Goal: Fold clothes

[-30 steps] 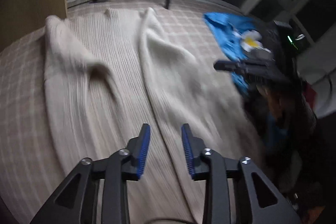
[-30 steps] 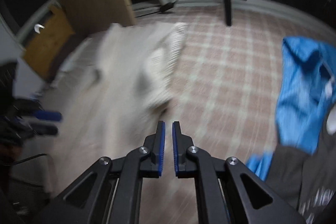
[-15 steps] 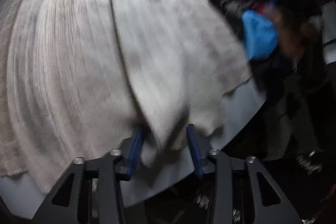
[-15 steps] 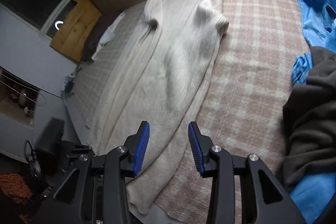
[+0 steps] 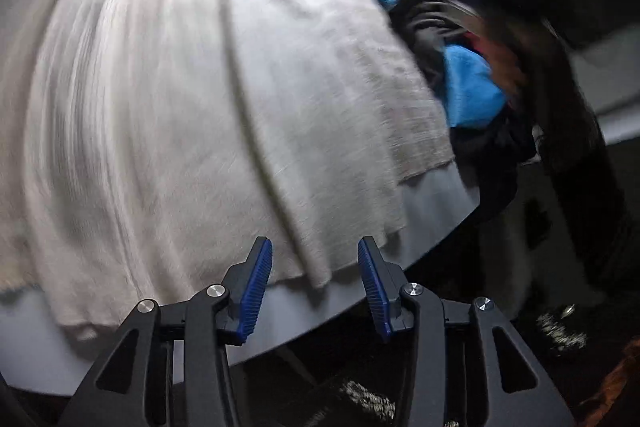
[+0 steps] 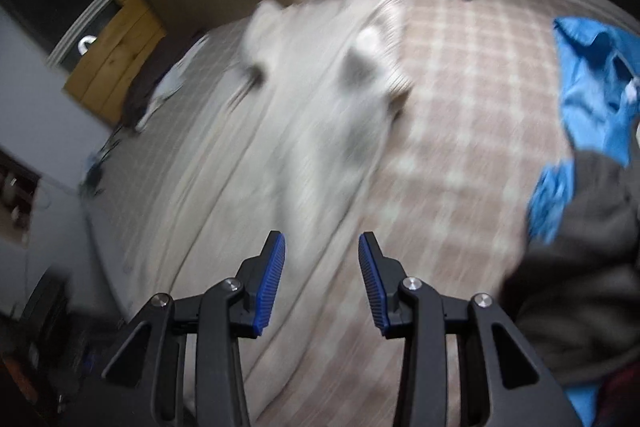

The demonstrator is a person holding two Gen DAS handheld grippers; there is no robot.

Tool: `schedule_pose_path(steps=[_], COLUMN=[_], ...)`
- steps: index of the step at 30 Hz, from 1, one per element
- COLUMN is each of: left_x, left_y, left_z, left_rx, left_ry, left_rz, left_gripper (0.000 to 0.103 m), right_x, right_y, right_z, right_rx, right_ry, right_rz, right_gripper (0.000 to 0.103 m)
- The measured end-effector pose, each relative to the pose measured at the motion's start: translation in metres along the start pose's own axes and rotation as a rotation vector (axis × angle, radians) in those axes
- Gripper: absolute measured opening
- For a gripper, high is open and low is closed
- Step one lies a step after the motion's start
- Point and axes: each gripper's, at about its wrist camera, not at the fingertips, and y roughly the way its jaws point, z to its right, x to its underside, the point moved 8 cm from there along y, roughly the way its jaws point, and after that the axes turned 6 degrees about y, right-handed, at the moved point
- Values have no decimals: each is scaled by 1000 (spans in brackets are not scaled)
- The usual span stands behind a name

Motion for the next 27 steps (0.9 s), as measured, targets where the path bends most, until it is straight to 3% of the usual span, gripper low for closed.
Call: schedule_pose_path(steps=[5, 9, 12, 14, 15, 19, 21, 25, 27], left_x=[-16, -19, -19, -16, -14, -11, -13, -13, -10], left_y=[26, 51, 53, 49, 48, 26, 23, 41, 53], left_z=[39, 55, 52, 49, 47, 33, 32, 41, 49], left_rx=[5, -52, -42, -17, -5, -75, -107, -127, -192], left_ry=[86, 136, 138, 124, 117, 63, 66, 83, 139], left_rz=[16, -3, 13, 15, 17, 52, 69, 55, 28], left_gripper=[47, 54, 59, 60, 60, 60, 61, 61, 61], right_x=[-53, -81, -87, -87, -88, -91, -93, -88, -85], right_y=[32, 57, 69, 73, 74, 56, 48, 53, 61], right_z=[30, 34, 32, 32, 32, 29, 28, 28, 29], right_rx=[-26, -55, 8, 85, 114, 45, 8, -15, -4], right_ry=[122, 149, 81, 4, -28, -6, 4, 14, 12], right_rz=[25, 20, 16, 19, 19, 33, 59, 25, 7], right_gripper=[38, 39, 39, 27, 27, 33, 41, 41, 41])
